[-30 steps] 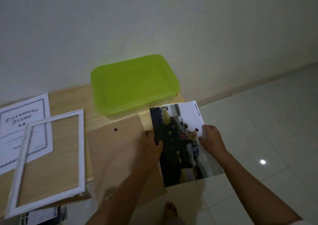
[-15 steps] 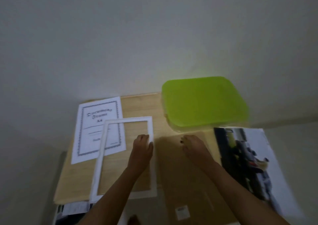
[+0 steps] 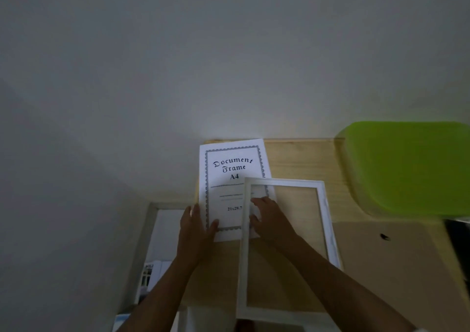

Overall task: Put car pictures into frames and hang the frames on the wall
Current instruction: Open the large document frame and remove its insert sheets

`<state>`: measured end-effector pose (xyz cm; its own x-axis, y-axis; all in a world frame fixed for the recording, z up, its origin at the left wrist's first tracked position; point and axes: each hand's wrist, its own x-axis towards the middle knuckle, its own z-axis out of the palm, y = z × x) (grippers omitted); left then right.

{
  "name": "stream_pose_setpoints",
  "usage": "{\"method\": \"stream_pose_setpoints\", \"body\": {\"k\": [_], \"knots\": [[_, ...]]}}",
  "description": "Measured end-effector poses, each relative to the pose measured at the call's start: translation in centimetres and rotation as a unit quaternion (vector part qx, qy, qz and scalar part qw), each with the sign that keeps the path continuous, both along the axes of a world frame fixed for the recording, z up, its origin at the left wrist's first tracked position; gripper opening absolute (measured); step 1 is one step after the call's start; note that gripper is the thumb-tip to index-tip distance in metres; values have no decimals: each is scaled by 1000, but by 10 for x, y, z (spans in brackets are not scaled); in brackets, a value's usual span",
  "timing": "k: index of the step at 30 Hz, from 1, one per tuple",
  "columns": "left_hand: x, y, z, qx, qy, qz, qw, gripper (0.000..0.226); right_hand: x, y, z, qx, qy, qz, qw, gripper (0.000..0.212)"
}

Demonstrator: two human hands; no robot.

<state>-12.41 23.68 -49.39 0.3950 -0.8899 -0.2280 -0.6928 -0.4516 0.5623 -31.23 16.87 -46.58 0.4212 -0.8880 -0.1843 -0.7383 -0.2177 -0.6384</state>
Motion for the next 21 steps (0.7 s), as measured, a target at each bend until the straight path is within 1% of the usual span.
{"method": "stream_pose_setpoints", "body": {"k": [6,9,15,18,21], "knots": [[3,-12,-12,-5,60,1,998,95,28,0,-10,-24,59,-16,998,55],[4,-16,-15,-13,92,11,996,103,30,4,-13,-33,63,-35,997,56],[7,-18,-16,-26,165,45,985,98,35,11,-18,-94,78,-21,992,51],[7,-16,-13,-31,197,60,978,95,36,13,-18,-105,81,-11,991,51],[7,-14,-12,-32,201,73,976,92,35,13,-16,-102,84,-7,991,50]]}}
